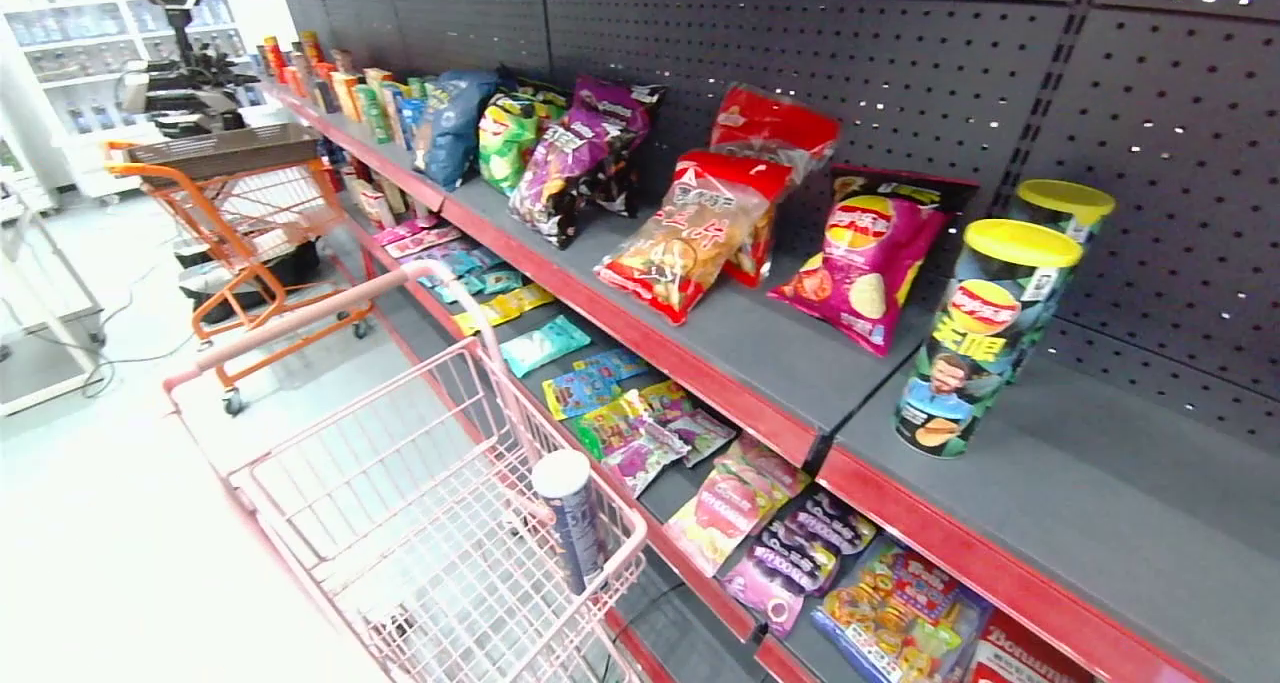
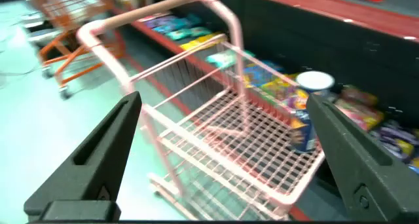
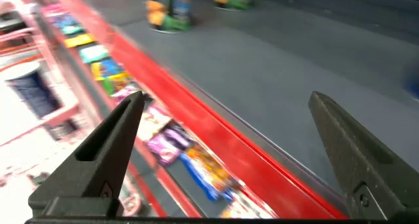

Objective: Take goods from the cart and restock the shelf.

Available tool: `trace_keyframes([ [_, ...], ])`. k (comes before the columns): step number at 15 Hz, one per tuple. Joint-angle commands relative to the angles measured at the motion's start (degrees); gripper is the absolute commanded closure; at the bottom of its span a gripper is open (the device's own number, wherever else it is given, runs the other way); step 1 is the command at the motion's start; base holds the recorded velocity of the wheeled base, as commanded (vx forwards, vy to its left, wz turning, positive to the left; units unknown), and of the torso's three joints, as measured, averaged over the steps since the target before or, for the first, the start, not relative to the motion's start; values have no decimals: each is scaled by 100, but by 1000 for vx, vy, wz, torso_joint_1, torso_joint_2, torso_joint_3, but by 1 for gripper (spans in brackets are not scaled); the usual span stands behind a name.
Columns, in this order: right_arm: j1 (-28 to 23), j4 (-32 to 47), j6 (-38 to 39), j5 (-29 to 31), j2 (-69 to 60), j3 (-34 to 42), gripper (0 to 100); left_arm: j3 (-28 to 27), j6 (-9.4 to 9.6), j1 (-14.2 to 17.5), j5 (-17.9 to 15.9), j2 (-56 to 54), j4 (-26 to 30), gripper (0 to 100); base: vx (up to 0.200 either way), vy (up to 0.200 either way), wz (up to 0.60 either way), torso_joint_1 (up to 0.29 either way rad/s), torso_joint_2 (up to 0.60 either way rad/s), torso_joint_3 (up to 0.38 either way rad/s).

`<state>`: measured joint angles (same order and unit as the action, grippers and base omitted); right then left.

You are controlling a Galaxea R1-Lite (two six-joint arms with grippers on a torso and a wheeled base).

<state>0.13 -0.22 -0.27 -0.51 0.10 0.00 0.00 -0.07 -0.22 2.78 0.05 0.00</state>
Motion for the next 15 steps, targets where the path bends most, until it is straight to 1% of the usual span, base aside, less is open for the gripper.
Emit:
trace_keyframes([
  [1,4,-4,0,-2,-1,0,0,0,-1,-4,3,4,0,0,0,0,0,0,0,0],
  [8,4,-4,9,-2,8,0,0,0,-10,-4,-5,4,0,0,0,0,0,0,0,0],
  [15,4,-4,9,-2,-1,0,0,0,-1,-4,-5,4,0,0,0,0,0,-126,301,175],
])
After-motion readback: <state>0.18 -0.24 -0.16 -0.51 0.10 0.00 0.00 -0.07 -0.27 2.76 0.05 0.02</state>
